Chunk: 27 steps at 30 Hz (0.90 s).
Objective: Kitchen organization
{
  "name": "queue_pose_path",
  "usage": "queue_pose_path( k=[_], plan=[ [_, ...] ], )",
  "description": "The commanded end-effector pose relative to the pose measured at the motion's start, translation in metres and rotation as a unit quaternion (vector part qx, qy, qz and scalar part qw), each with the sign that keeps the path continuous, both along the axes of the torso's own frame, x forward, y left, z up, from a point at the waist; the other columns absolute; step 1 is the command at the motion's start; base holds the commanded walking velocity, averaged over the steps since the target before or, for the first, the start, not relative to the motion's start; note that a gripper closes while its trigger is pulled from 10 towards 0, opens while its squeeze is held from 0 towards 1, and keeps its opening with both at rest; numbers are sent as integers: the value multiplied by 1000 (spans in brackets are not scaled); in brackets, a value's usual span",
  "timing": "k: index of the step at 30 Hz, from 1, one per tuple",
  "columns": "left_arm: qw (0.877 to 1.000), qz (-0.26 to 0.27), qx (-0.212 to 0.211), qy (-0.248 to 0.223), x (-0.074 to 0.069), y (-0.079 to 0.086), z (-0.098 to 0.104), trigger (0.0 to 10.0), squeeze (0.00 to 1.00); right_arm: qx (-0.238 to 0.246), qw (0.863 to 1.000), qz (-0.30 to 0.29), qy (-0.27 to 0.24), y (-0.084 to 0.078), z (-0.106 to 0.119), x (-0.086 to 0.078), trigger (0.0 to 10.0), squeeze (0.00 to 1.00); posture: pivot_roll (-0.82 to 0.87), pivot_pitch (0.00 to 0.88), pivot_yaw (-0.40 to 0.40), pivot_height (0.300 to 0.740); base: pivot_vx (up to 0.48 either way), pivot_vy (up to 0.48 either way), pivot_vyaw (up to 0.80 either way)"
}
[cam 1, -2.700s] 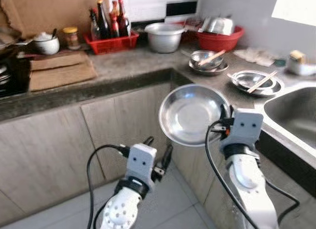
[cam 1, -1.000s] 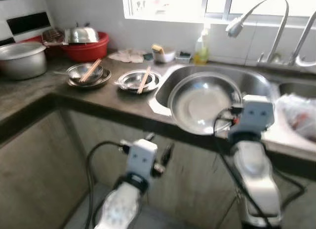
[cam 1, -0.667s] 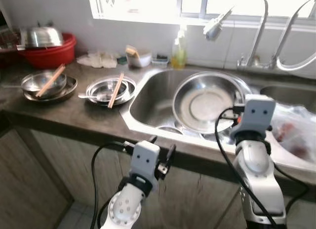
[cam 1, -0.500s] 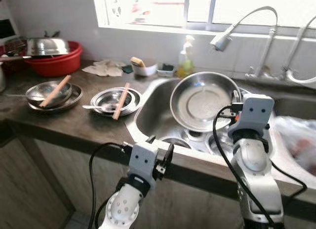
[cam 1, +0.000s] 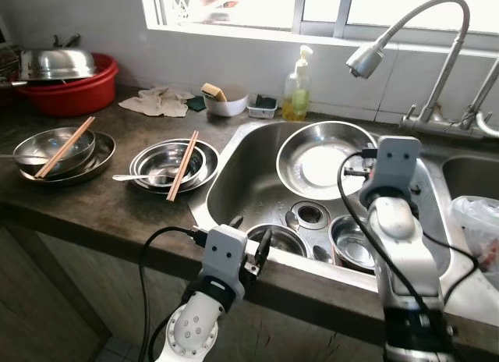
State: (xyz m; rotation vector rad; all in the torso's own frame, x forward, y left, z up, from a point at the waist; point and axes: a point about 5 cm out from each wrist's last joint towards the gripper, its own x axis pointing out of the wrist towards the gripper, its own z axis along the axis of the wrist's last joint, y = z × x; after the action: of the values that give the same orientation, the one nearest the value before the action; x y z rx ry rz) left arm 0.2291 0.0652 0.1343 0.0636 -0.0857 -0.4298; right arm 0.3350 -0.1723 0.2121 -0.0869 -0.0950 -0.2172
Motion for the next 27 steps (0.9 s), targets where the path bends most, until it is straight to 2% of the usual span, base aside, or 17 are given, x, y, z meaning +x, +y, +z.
queue_pose_path(
  k=[1,4,5,7,8,11,12,15,16,21,23,25,26,27],
  plan=[
    [1000,0,-1,-4,-3,-1,4,10000,0,3,999,-14,40,-10,-9,9,10000,0,81,26,-49,740,0,0,0],
    [1000,2,-1,-3,-5,0,4,10000,0,9,997,-25,71,-19,-16,18,10000,0,88,40,-56,740,0,0,0],
    [1000,5,1,0,-6,1,4,10000,0,7,995,-31,96,-25,-22,23,10000,0,90,48,-59,740,0,0,0],
    [1000,6,1,1,-7,2,4,10000,0,15,993,-32,112,-27,-26,26,10000,0,91,54,-59,740,0,0,0],
    [1000,6,-1,2,-9,1,4,10000,0,37,991,-30,126,-28,-31,29,10000,0,91,63,-61,740,0,0,0],
    [1000,6,-2,3,-10,1,4,10000,0,46,990,-29,131,-28,-33,31,10000,0,91,65,-61,740,0,0,0],
    [1000,4,-3,5,-12,0,4,10000,0,58,987,-10,152,-25,-40,35,10000,0,93,78,-60,740,0,0,0],
    [1000,4,-4,5,-13,-1,4,10000,0,64,985,-6,161,-23,-43,36,10000,0,94,80,-61,740,0,0,0],
    [1000,3,-6,7,-15,-1,5,10000,0,76,980,12,184,-16,-52,39,10000,0,102,99,-65,740,0,0,0],
    [1000,1,-4,10,-18,-1,4,10000,0,77,974,41,209,-6,-63,41,10000,0,116,108,-74,740,0,0,0],
    [1000,4,-2,11,-18,1,5,10000,0,81,967,75,230,7,-69,40,10000,0,120,116,-68,740,0,0,0],
    [1000,5,-2,12,-19,2,5,10000,0,81,965,84,236,10,-71,39,10000,0,120,116,-68,740,0,0,0],
    [1000,5,-1,12,-19,2,5,10000,0,79,964,90,238,12,-72,39,10000,184,124,117,-72,740,0,0,0],
    [1000,5,-1,12,-19,2,5,10000,0,72,965,90,234,13,-72,39,10000,1000,126,118,-74,740,0,0,0]
  ],
)
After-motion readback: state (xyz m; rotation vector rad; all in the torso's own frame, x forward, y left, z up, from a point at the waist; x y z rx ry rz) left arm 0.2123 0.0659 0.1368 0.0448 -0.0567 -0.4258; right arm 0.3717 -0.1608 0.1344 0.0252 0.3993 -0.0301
